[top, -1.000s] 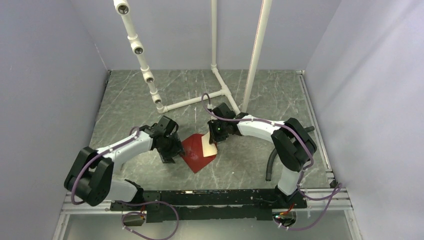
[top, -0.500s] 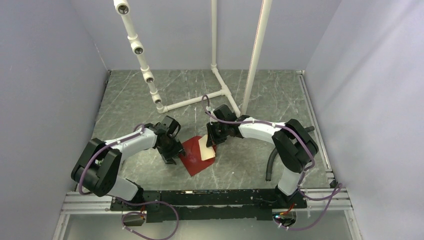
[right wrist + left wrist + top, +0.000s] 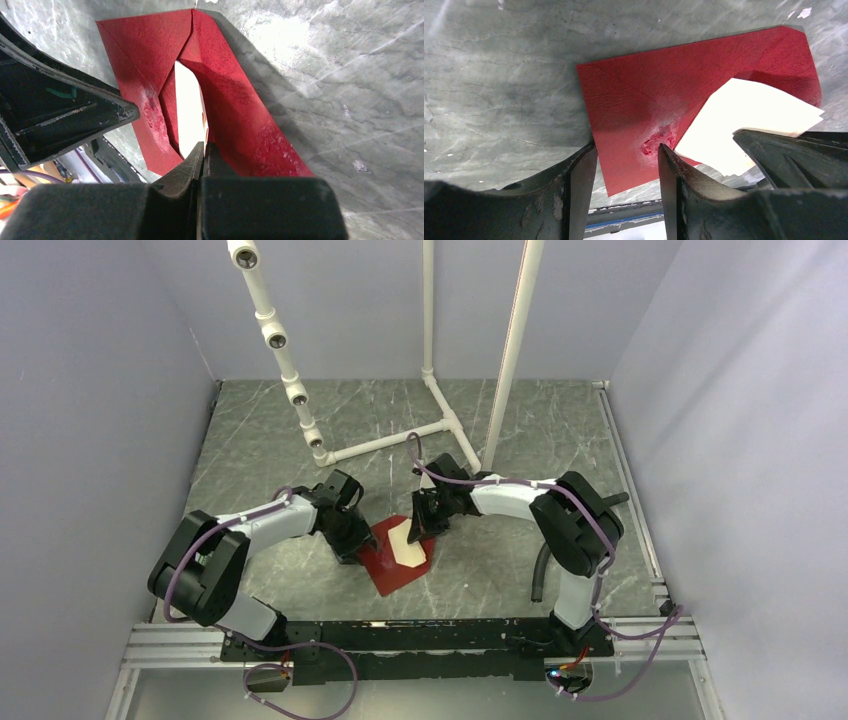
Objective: Place the letter into the envelope and seal it
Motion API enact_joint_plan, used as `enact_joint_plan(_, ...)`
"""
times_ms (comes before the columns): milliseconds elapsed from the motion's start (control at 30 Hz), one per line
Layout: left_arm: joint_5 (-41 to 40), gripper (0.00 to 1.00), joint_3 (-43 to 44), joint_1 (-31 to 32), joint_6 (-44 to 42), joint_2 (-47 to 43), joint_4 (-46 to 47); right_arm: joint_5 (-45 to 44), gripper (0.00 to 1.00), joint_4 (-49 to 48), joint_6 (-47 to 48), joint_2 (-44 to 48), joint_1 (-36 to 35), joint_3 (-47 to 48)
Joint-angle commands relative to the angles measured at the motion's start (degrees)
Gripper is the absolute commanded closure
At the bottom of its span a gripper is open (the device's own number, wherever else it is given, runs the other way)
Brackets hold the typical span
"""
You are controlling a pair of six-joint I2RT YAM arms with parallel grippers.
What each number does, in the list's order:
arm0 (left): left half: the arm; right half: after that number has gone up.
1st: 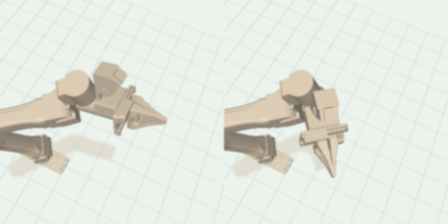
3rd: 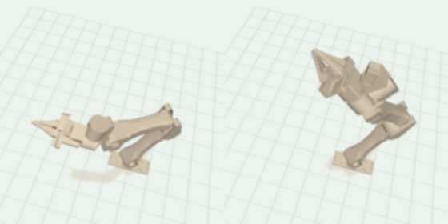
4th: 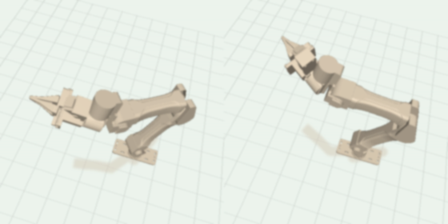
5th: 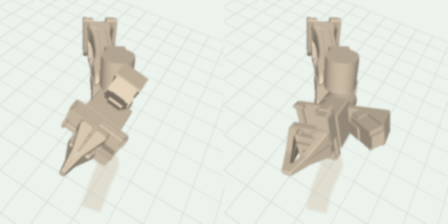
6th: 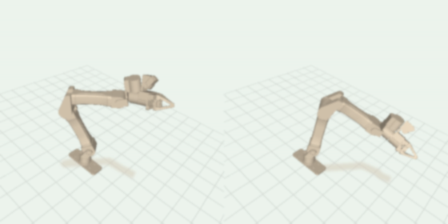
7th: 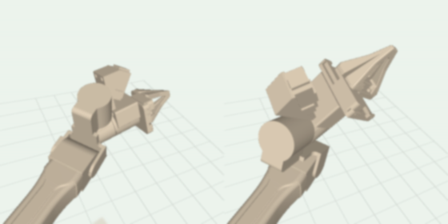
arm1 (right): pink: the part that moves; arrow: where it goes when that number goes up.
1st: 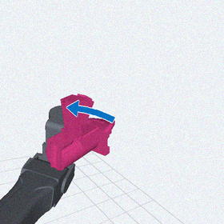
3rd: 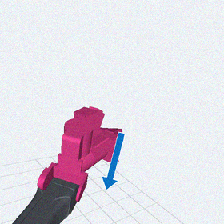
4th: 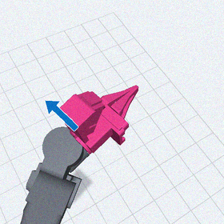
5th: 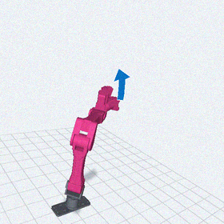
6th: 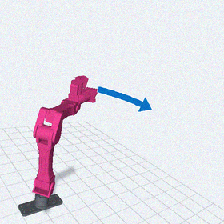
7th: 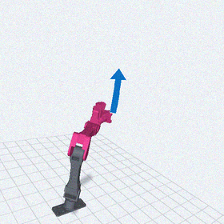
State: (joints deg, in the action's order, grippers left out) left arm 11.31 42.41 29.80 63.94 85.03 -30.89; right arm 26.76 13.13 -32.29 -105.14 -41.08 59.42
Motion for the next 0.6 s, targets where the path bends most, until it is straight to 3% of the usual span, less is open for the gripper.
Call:
enact_joint_plan(0, 0.41, 0.46, -0.17, -0.01, -1.28, 1.54, 2.47, 3.29, 1.00, -3.17, -3.36, -1.49, -0.29, 0.81)
enact_joint_plan(567, 1.18, 0.46, 1.11, -0.01, -4.10, 2.88, 5.33, 4.69, 1.00, 0.73, -1.86, -6.01, -3.11, 6.87)
